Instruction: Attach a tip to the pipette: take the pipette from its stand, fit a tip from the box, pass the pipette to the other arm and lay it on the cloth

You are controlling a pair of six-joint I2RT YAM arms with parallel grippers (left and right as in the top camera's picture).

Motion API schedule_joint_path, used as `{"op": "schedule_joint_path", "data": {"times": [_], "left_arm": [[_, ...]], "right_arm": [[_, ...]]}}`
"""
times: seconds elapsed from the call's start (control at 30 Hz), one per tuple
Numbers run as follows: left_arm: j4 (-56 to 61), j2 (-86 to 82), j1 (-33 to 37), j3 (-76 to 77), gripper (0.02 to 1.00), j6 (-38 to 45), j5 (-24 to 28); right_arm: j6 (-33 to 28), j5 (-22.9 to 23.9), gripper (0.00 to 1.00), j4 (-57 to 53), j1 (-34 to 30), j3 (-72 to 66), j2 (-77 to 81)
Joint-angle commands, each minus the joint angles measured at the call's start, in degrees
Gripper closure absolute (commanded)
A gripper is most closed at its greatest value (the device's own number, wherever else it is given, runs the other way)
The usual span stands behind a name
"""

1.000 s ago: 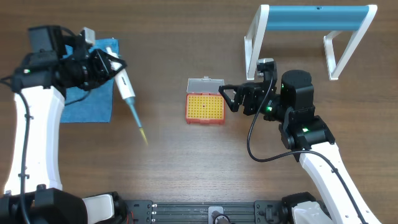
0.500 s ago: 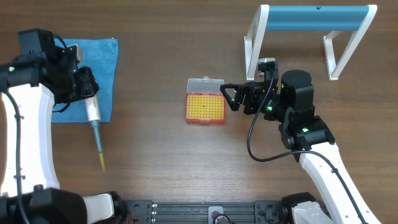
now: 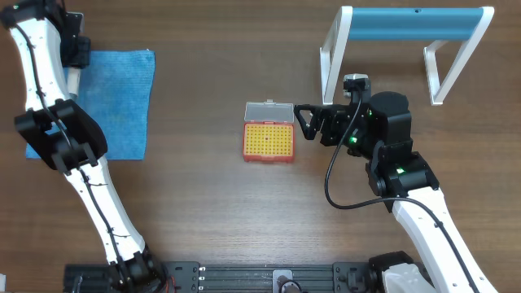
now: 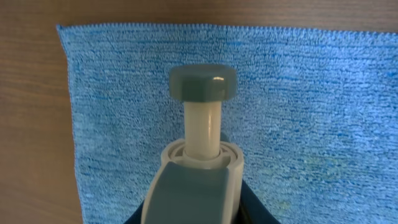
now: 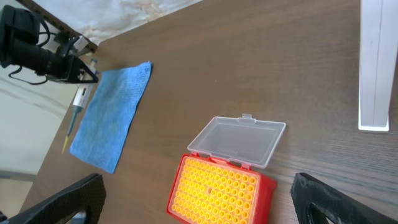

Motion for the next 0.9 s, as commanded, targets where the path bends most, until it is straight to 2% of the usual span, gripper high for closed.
{"op": "schedule_joint_path", "data": {"times": [0.03, 0.23, 0.33, 0.4, 0.53, 0.67, 0.7, 0.73, 0.8, 0.83, 0.9], "left_arm": [[0.4, 4.4, -0.2, 1.1, 0.991, 1.9, -0.9], [0.2, 6.5, -2.5, 0.7, 0.991, 1.9, 3.3], [0.5, 6.6, -3.5, 0.7, 0.993, 1.9, 2.7], [0.4, 6.6, -3.5, 0.7, 0.993, 1.9, -1.5], [0.7, 6.6, -2.3, 0.7, 0.991, -2.5, -1.3], [0.9, 6.6, -2.2, 0.7, 0.993, -2.7, 0.8], [1.3, 6.6, -2.2, 0.7, 0.917, -2.7, 0.8], [1.4, 6.6, -2.2, 0.7, 0.349, -2.7, 0.8], [1.2, 6.6, -2.2, 0.7, 0.123, -2.7, 0.8], [0.5, 6.6, -2.3, 0.8, 0.071, -2.7, 0.8], [-4.7, 5.7, -3.0, 2.1, 0.064, -3.0, 0.8]], "right_arm": [[2.2, 1.2, 0.027, 2.1, -0.1, 0.2, -0.4], [2.5, 3.0, 0.027, 2.3, -0.1, 0.2, -0.4], [2.6, 3.1, 0.027, 2.3, -0.1, 0.2, -0.4], [2.6, 3.1, 0.027, 2.3, -0.1, 0.2, -0.4], [3.0, 3.1, 0.027, 2.3, -0.1, 0.2, -0.4], [3.0, 3.1, 0.027, 2.3, -0.1, 0.2, -0.4], [3.0, 3.1, 0.027, 2.3, -0.1, 0.2, -0.4], [3.0, 3.1, 0.027, 2.3, -0.1, 0.2, -0.4], [3.0, 3.1, 0.027, 2.3, -0.1, 0.2, -0.4], [3.0, 3.1, 0.027, 2.3, -0.1, 0.2, -0.4], [3.0, 3.1, 0.027, 2.3, -0.1, 0.2, -0.4]]}}
